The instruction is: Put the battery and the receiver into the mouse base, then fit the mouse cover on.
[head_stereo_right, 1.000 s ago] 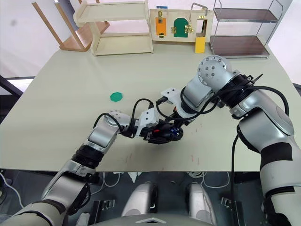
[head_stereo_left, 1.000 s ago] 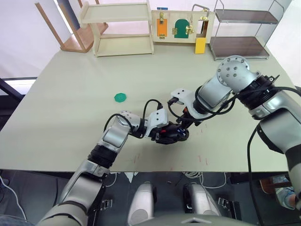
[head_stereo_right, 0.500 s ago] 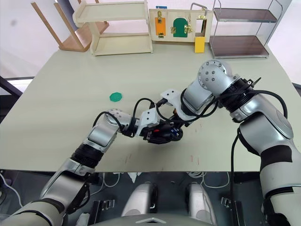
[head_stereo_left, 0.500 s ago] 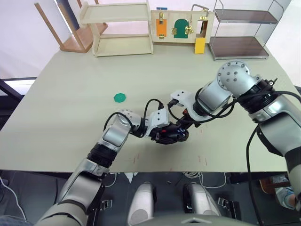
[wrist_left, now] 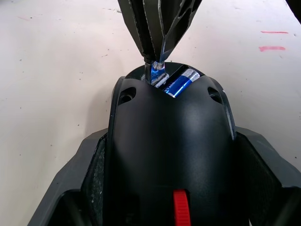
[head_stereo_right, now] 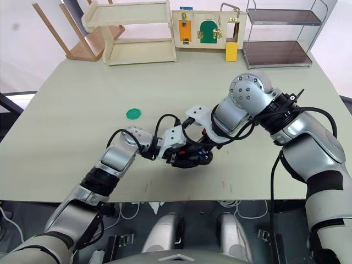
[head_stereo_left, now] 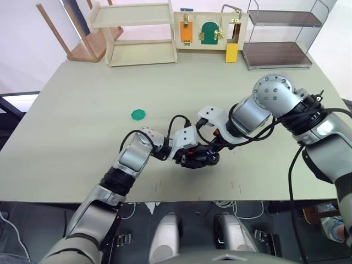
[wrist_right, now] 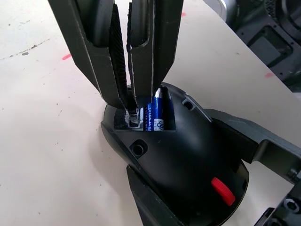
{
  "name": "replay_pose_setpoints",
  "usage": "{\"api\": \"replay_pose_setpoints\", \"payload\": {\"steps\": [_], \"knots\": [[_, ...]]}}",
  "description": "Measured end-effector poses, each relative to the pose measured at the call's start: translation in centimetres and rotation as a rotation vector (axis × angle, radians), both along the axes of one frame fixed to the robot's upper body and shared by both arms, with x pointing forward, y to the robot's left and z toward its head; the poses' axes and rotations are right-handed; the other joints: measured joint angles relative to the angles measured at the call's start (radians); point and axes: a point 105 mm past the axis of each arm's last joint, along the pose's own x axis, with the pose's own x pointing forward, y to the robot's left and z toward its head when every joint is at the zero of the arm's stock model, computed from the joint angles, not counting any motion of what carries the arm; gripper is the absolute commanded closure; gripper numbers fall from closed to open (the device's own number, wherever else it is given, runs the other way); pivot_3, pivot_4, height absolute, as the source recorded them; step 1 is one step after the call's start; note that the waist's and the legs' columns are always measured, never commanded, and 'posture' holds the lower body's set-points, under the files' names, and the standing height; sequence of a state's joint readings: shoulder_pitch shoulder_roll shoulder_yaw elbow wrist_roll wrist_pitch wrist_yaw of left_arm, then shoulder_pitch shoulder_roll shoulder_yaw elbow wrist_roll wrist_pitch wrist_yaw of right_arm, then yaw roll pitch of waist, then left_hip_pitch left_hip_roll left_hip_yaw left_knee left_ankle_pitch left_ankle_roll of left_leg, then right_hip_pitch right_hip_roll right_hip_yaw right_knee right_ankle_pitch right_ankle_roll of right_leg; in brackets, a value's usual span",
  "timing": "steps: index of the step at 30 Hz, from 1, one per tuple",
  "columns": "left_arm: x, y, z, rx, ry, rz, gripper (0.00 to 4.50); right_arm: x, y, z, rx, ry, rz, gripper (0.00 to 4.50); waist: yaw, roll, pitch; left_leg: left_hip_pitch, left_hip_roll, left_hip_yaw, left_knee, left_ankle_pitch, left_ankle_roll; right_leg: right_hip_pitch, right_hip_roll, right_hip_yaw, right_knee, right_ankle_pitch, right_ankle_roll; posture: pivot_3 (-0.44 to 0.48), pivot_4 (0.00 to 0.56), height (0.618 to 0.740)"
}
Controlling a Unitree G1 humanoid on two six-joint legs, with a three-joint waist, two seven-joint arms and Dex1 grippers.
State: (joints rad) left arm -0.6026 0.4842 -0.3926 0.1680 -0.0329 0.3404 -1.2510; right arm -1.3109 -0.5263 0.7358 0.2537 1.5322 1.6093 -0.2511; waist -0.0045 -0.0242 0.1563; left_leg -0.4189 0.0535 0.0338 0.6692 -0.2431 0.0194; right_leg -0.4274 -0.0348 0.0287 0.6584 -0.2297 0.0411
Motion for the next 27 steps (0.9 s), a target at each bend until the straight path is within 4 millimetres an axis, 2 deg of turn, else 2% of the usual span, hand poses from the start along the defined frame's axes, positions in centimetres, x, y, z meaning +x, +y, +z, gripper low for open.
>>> {"api": "replay_pose_setpoints", "payload": {"steps": [27], "knots": [[-0.08, 0.19, 0.02, -0.002, 0.007, 0.005, 1.49, -0.05, 0.49, 0.04, 0.002, -0.031, 0.038, 4.50, -0.007, 0.000, 0.000, 0.000, 0.000, -0.001, -0.001, 0.000, 0.000, 0.000, 0.000, -0.001, -0.001, 0.000, 0.000, 0.000, 0.150, 0.740]]}}
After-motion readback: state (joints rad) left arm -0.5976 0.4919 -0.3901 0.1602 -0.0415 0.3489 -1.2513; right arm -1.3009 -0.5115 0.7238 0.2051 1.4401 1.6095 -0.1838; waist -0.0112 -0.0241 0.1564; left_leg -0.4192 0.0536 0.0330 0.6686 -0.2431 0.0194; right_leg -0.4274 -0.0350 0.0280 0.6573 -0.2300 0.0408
